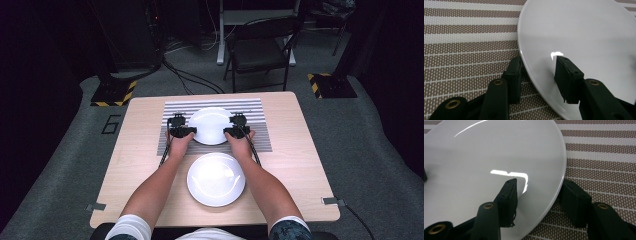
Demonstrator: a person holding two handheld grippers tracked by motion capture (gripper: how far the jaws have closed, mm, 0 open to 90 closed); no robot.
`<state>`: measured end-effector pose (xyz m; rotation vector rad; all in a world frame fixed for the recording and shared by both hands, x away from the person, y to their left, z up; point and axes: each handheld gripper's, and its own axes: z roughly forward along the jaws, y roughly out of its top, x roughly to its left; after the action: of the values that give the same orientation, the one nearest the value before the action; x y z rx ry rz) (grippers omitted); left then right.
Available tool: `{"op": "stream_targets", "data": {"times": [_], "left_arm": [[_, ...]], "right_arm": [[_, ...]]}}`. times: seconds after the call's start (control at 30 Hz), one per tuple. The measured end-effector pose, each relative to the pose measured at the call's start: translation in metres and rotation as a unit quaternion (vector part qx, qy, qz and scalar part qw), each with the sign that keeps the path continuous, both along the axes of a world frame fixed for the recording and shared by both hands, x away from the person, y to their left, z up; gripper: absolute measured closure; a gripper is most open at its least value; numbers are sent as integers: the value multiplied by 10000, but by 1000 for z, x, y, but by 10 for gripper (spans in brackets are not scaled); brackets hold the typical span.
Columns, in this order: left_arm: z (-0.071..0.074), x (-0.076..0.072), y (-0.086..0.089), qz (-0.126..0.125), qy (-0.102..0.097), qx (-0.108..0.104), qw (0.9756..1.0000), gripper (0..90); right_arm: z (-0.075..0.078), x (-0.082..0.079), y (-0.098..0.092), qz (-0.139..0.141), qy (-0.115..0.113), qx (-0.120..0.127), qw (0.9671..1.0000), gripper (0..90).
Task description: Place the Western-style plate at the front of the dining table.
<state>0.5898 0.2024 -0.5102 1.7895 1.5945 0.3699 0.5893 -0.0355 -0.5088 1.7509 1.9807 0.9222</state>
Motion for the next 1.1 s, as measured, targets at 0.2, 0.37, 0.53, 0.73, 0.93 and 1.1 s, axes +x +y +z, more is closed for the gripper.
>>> {"op": "stream_targets", "data": {"times": [0.2,0.37,0.53,0.73,0.93,1.1], "left_arm": [[1,0,2,1,19,-94,10000,503],[4,-3,8,-14,-38,-177,9998,468],[10,-8,11,-30,-178,-177,9997,447],[16,-13,10,-107,-246,-134,9996,434],[19,-16,11,-213,-292,-37,9993,435],[23,-20,15,-252,-354,-18,9991,435]], "right_arm": [[3,-1,-4,-26,-23,-65,10000,473],[7,-4,-11,-30,-84,-128,9999,457],[11,-10,-18,63,-250,-237,9994,445],[15,-18,-24,164,-324,-221,9991,438],[24,-23,-24,239,-420,-134,9987,445],[27,-25,-27,243,-462,-155,9985,446]]}}
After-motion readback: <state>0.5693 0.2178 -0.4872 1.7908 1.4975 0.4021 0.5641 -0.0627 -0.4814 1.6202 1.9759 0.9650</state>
